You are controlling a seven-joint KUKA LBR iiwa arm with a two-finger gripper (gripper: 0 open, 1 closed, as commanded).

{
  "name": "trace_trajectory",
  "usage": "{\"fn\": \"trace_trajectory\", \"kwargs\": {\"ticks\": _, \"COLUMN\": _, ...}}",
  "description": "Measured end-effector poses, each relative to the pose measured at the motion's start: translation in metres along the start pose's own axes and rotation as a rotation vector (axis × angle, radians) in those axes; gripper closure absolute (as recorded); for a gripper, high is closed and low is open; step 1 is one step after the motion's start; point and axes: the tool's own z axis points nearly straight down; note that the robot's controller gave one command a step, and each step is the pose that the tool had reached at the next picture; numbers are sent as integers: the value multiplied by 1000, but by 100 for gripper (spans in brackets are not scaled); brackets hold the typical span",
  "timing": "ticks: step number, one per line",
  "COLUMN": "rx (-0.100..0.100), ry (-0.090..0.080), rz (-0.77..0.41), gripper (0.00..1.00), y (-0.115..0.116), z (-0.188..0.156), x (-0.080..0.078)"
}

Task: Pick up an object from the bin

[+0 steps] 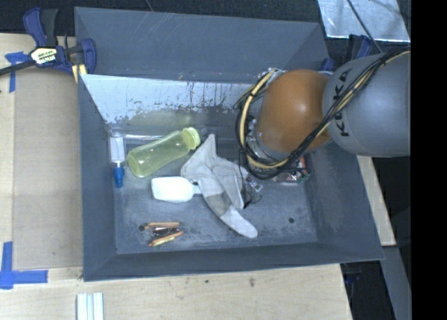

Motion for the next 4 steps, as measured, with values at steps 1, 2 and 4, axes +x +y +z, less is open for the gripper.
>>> {"fn": "trace_trajectory", "kwargs": {"ticks": 1, "rx": 0, "ry": 2, "rz": 1, "gripper": 100, "y": -1, "z": -11, "x": 0}}
{"fn": "trace_trajectory", "kwargs": {"ticks": 2, "rx": 0, "ry": 2, "rz": 1, "gripper": 100, "y": -1, "z": -20, "x": 0}}
{"fn": "trace_trajectory", "kwargs": {"ticks": 4, "rx": 1, "ry": 1, "rz": 3, "gripper": 100, "y": -1, "z": -33, "x": -1}}
